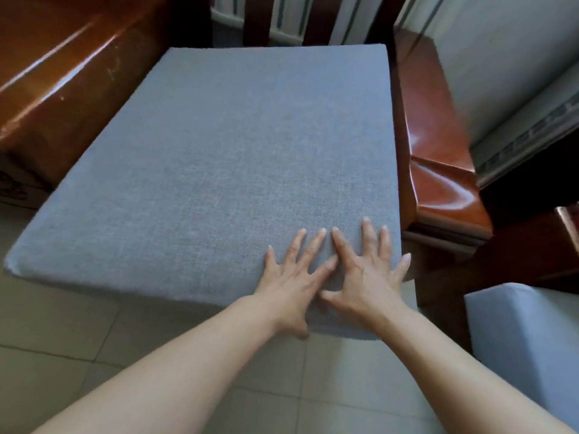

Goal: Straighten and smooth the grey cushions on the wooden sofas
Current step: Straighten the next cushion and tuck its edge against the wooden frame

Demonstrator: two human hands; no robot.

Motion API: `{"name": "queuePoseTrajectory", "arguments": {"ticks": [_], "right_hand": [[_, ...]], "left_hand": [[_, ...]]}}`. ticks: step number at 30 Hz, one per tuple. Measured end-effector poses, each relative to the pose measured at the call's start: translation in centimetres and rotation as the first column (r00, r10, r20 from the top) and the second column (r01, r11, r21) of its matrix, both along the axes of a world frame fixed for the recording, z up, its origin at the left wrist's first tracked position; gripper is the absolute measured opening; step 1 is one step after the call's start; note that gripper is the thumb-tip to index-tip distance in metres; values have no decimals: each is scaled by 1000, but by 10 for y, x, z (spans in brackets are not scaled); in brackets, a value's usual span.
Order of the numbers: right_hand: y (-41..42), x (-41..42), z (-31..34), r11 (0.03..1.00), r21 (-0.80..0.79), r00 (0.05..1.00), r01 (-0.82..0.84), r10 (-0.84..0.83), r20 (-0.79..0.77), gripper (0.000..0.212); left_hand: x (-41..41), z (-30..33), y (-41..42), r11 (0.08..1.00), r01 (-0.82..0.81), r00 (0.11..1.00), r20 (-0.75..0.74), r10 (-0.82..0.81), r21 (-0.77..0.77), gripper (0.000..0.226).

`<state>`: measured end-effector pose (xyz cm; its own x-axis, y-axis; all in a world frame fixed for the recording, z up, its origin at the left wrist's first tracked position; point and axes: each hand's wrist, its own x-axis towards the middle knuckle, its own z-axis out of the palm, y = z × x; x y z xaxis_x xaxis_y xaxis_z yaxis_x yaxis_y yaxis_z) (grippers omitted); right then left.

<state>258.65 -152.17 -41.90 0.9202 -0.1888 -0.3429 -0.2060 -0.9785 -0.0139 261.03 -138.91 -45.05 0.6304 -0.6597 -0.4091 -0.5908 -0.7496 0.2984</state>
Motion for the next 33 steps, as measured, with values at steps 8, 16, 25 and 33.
{"name": "queuePoseTrajectory", "arguments": {"ticks": [8,16,25,33], "right_hand": [[-35,-1,18,994,31,978,-103,107,-177,142],[-42,-5,-13,985,26,984,-171,172,-45,140],[-49,8,-23,975,53,976,-216,217,-14,136],[-54,9,-36,976,44,976,-215,214,38,134]], "left_hand": [[-6,5,-46,998,17,990,141,-24,55,127],[-5,-6,-52,996,-15,979,205,-5,93,130],[4,-14,-57,989,-35,975,222,3,142,126],[5,-25,-60,987,-59,967,255,20,149,124]]}}
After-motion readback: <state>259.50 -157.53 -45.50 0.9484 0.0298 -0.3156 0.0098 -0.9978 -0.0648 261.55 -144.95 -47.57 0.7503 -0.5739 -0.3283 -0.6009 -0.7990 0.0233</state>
